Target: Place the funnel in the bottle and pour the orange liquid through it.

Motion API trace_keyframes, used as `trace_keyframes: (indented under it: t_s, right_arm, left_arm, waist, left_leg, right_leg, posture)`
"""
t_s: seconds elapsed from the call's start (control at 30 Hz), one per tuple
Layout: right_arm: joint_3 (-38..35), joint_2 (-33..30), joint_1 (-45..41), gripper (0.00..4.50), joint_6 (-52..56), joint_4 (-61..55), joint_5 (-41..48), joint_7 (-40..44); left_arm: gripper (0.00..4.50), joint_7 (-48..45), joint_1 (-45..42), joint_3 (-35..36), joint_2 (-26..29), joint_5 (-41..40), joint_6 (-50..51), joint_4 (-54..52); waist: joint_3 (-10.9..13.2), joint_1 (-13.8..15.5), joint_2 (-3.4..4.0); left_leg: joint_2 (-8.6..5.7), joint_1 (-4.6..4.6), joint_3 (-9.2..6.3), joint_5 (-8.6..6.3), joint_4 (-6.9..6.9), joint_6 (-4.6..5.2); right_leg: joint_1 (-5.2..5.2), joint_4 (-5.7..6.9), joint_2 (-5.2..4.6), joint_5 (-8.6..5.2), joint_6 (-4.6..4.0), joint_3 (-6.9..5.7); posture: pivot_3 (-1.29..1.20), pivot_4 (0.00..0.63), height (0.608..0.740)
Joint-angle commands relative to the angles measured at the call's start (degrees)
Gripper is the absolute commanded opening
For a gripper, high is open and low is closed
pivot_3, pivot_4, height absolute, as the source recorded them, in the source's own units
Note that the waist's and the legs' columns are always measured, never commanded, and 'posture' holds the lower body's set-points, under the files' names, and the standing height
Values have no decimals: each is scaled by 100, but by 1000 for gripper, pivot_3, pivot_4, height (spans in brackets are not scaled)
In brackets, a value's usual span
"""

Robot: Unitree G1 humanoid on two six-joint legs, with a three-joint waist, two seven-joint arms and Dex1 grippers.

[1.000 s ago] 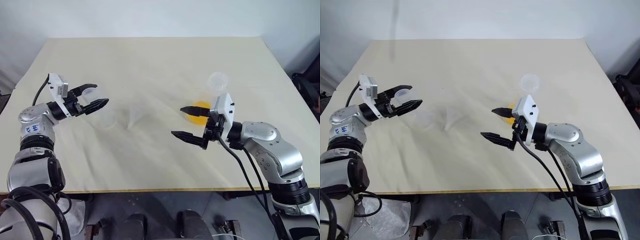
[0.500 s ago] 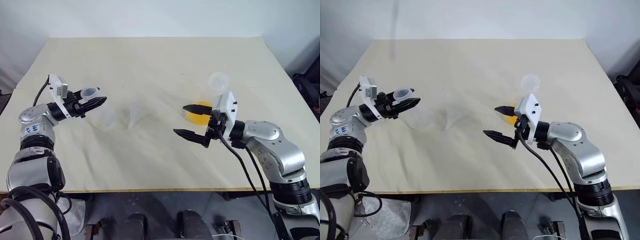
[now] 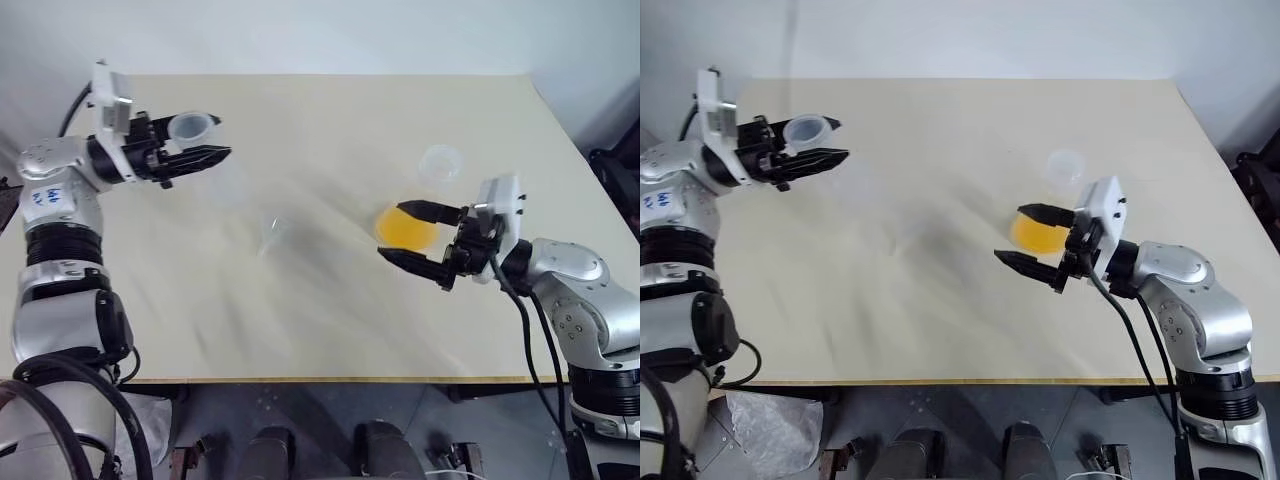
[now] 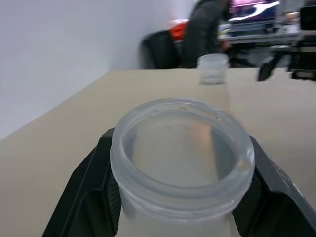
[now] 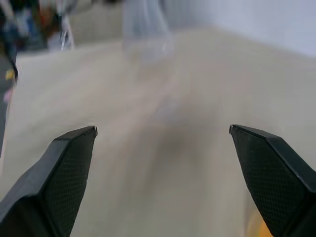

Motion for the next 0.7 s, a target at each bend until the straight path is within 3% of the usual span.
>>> trace_keyframes:
  t_s: [0.03, 0.13, 0.27, 0.47, 0.7]
  right_arm:
    - [-436, 14, 51, 4500, 121, -435, 533, -175]
    - [-528, -215, 406, 4500, 92, -695, 509, -79]
    - [-524, -273, 522, 4500, 96, -863, 508, -217]
    - [-511, -293, 665, 4500, 59, -1019, 459, -422]
    - [-664, -397, 1000, 4500, 29, -1203, 513, -475]
  left_arm:
    - [2349, -16, 134, -229, -243, -304, 510, -1118]
    - [2349, 229, 238, -534, -786, -525, 1126, -2035]
    - [2349, 412, 452, -778, -1064, -536, 1393, -2488]
    - [2349, 640, 826, -1292, -1465, -204, 1013, -2438]
    - [2349, 979, 977, -1742, -1854, 465, -117, -1606]
  waist:
    - [0, 0, 0]
    - [0, 20, 0]
    - [1, -1, -1]
    - [0, 17, -1]
    - [1, 139, -2]
  left_leg:
    - [1, 0, 0, 0, -2, 0]
    - [1, -2, -1, 0, -3, 0]
    - [-2, -8, 2, -3, 8, 6]
    - [5, -2, 13, -3, 4, 5]
    - [-3, -6, 14, -4, 20, 7]
  right_leg:
    - [-1, 0, 0, 0, 0, 0]
    - [0, -1, 1, 0, 0, 1]
    - [3, -3, 0, 0, 0, 9]
    - [1, -5, 7, 0, 0, 10]
    - [4, -10, 3, 0, 0, 9]
  posture:
    - [0, 150, 740]
    - [0, 150, 740]
    - [0, 150, 740]
    - [0, 150, 740]
    - [0, 150, 740]
